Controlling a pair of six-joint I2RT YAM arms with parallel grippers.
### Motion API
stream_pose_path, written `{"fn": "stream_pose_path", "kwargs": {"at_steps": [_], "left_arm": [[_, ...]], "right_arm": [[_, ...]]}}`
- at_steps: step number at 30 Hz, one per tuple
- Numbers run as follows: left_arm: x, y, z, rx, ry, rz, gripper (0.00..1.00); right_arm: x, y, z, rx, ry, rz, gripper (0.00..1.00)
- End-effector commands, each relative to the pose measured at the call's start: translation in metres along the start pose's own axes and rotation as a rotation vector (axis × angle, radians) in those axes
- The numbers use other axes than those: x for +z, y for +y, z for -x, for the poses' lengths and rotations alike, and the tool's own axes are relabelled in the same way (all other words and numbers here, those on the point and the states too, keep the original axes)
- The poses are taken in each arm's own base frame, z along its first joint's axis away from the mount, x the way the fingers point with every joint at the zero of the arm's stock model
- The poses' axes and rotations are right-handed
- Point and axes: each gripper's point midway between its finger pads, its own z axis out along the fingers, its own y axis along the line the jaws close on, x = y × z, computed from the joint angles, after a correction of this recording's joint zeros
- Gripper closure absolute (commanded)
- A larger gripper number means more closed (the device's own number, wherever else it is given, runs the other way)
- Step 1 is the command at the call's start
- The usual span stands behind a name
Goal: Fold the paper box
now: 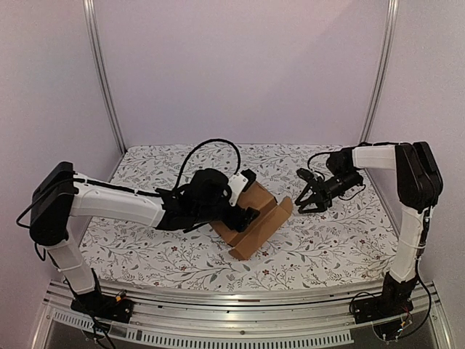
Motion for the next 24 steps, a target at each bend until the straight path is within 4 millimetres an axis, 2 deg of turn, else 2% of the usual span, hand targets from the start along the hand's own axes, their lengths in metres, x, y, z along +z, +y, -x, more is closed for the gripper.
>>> {"fn": "stream_pose_path", "kwargs": {"at_steps": [1, 8, 11, 17, 24], "left_arm": [[-0.009, -0.007, 0.023, 0.036, -0.105, 0.016, 0.16], [-0.008, -0.01, 0.024, 0.058, -0.119, 0.029, 0.15], [-0.006, -0.012, 0.023, 0.065, -0.116, 0.032, 0.15], [-0.004, -0.012, 0.024, 0.073, -0.112, 0.046, 0.15], [-0.004, -0.014, 0.028, 0.075, -0.116, 0.051, 0.15]], "right_arm": [[0.012, -0.003, 0.003, 0.087, 0.018, 0.095, 0.36], [0.016, 0.01, 0.002, 0.093, 0.012, 0.205, 0.36], [0.017, 0.018, 0.002, 0.121, -0.007, 0.283, 0.31], [0.026, 0.025, -0.004, 0.12, 0.017, 0.305, 0.29], [0.036, 0.03, -0.012, 0.106, 0.052, 0.302, 0.32]]}}
